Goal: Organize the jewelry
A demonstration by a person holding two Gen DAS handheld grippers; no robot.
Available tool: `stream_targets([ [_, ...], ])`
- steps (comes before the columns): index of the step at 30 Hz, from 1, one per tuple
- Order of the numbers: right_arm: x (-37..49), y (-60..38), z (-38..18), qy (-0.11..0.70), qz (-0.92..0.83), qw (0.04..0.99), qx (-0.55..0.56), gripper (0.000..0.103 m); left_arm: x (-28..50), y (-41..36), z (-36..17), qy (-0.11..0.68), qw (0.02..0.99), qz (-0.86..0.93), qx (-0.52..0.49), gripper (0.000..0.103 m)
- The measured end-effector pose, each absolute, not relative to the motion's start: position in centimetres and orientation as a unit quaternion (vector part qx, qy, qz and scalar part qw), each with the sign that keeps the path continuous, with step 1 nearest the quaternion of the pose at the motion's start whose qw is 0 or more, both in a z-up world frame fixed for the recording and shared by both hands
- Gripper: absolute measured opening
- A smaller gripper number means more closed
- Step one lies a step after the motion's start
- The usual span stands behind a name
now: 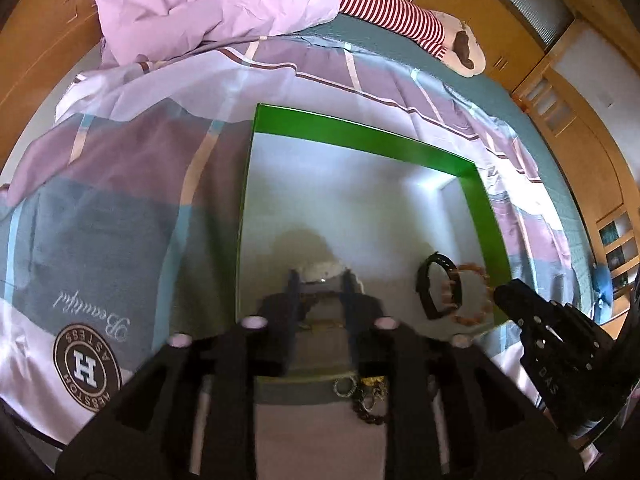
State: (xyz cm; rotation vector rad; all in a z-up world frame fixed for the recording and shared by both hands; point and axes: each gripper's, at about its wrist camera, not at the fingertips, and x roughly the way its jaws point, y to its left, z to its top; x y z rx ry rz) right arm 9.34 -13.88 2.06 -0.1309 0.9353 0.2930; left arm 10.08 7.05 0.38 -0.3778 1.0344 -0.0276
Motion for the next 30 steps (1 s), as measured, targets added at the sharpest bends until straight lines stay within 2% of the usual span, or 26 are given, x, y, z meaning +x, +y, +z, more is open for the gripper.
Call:
stream_targets([
  [6, 5.8, -17.1, 3.2, 0.438, 0.138, 0.887, -0.046, 0.038, 6.1, 3.2, 1.4, 0.493, 0.853, -0.083, -0.149, 0.029],
  [12, 4.4, -18.9, -1.4, 0.494, 0.124, 0.859, -0.054, 0.032, 3.5, -1.3, -3.7, 0.558, 0.817, -0.105, -0.101, 0.028],
  [20, 6.1, -18.6, -5.8, 0.532, 0.103, 0.839, -0.043, 0.032, 4.3, -1.3, -7.7, 0.589, 0.8, -0.057, -0.097, 0.028],
  [30, 5.2, -16.2, -6.0, 0.536, 0.131, 0.832, -0.057, 0.033, 4.9, -1.9, -8.4, 0.582, 0.808, -0.043, -0.087, 0.028],
])
